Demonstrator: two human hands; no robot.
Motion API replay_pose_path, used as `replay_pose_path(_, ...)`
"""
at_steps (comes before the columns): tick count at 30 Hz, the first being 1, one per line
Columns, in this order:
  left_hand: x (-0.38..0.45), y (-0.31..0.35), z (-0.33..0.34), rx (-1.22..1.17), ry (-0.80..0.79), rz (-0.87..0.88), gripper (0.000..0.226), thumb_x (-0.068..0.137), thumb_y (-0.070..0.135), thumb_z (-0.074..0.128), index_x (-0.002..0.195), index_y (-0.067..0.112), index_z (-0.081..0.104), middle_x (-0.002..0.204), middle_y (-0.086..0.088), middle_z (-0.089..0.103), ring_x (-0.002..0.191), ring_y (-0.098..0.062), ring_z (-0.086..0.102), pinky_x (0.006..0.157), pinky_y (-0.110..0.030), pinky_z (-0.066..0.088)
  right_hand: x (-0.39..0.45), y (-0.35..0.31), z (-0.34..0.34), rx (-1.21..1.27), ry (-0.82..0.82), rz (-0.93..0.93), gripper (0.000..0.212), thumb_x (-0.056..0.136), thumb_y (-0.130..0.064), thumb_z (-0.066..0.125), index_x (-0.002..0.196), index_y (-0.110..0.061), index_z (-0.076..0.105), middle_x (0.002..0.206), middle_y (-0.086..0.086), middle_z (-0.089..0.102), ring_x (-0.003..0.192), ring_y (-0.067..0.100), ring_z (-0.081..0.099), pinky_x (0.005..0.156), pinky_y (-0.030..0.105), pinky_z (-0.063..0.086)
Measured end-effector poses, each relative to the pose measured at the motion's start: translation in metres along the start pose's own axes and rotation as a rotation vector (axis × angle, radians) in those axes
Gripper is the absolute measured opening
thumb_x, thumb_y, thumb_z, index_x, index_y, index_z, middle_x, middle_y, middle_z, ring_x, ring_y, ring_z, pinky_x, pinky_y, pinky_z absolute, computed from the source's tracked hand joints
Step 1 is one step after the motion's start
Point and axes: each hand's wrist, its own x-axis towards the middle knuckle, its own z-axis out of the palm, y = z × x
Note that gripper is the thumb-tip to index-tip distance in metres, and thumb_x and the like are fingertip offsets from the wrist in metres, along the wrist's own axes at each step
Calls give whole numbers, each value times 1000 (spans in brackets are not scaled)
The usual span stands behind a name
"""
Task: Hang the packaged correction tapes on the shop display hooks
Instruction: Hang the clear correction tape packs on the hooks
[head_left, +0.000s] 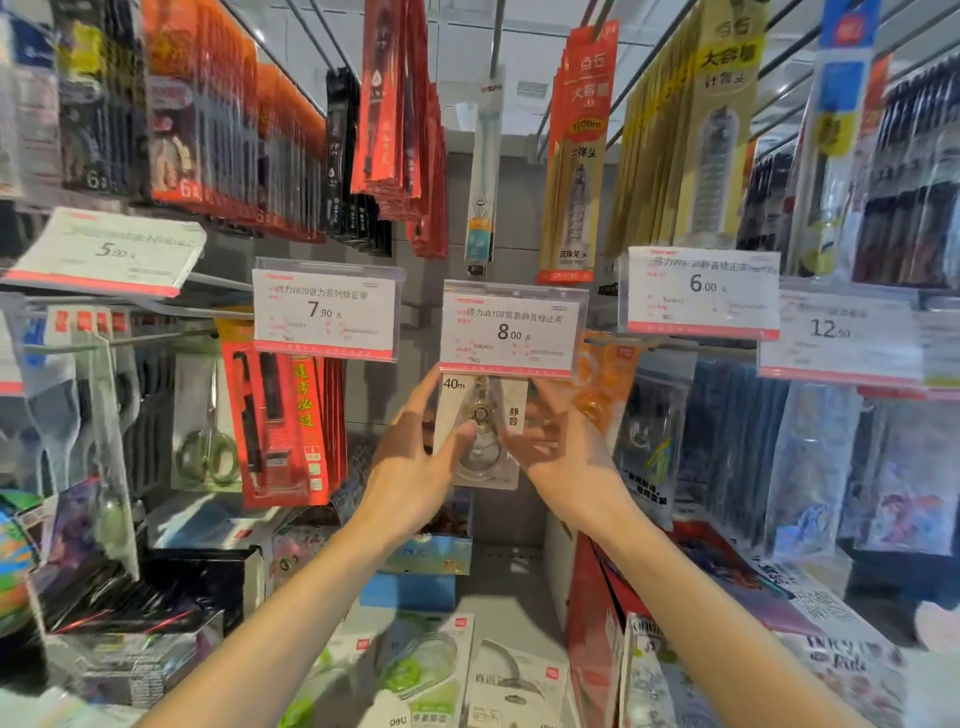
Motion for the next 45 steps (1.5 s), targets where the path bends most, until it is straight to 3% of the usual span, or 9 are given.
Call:
replay_pose_path(2, -4, 2, -3, 15, 8, -32, 63, 98, 45, 62, 153, 45, 32, 118, 37, 44, 83, 19, 63, 59, -5, 48, -4, -3, -7, 44, -23, 39, 61, 96, -24, 74, 146, -45, 46, 106, -26, 66, 84, -22, 65, 62, 2, 50)
replay_pose_path(4, -7, 4, -8, 55, 18, -55, 59, 98, 48, 61, 150, 50, 34, 114, 31, 51, 65, 1, 64, 48, -10, 46, -10, -5, -16, 117, -45, 101, 56, 96, -18, 72, 145, -36, 51, 114, -18, 67, 87, -22, 66, 64, 1, 50)
replay_pose_path(9, -24, 14, -19, 42, 62, -48, 42, 98, 38, 64, 138, 36, 54, 111, 29, 62, 89, 29, 59, 71, -2, 49, -36, -11, -37, 212, -34, 185, 31, 97, -14, 67, 125, -26, 64, 116, -9, 75, 108, 11, 72, 98, 35, 59)
replay_pose_path(12, -40, 23, -27, -33, 122, -94, 25, 98, 31, 66, 121, 38, 62, 114, 24, 67, 103, 15, 63, 82, -12, 52, -52, -18, -46, 356, -12, 201, 17, 98, -18, 70, 114, -24, 70, 102, 1, 80, 97, 18, 77, 86, 33, 64)
replay_pose_path(16, -71, 42, -42, -129, 161, -107, 16, 96, 29, 70, 99, 44, 65, 100, 12, 75, 93, -10, 73, 80, -30, 56, -78, -28, -50, 508, -40, 232, 15, 97, -16, 70, 112, -18, 70, 94, 7, 81, 80, 16, 78, 70, 24, 61)
replay_pose_path(27, -154, 27, -90, -280, 186, -201, 12, 88, 35, 75, 99, 37, 70, 94, -5, 78, 76, -15, 75, 68, -21, 58, -153, -39, -19, 497, -15, 289, 11, 96, -18, 69, 99, -27, 76, 86, 7, 80, 67, 12, 73, 57, 21, 56)
replay_pose_path(35, -174, -38, -137, -285, -26, -325, 18, 85, 31, 72, 102, 30, 68, 86, -2, 76, 71, -12, 71, 64, -13, 52, -183, -33, 55, 424, 88, 438, 7, 97, -12, 69, 102, -16, 73, 77, 3, 79, 61, 8, 69, 53, 16, 52)
replay_pose_path(39, -173, -68, -147, -260, -198, -424, 23, 85, 26, 79, 97, 42, 67, 81, 2, 74, 66, -9, 67, 64, -21, 55, -190, -28, 87, 310, 75, 513, 7, 97, -9, 69, 103, -13, 72, 65, -6, 74, 60, 5, 69, 54, 14, 51)
replay_pose_path(45, -170, -101, -136, -141, -431, -565, 29, 91, 9, 70, 106, 30, 59, 88, -6, 72, 60, -12, 62, 66, -35, 54, -203, -15, 113, 0, -1, 625, 9, 97, -11, 69, 104, -14, 73, 86, -1, 76, 70, 9, 67, 67, 19, 53)
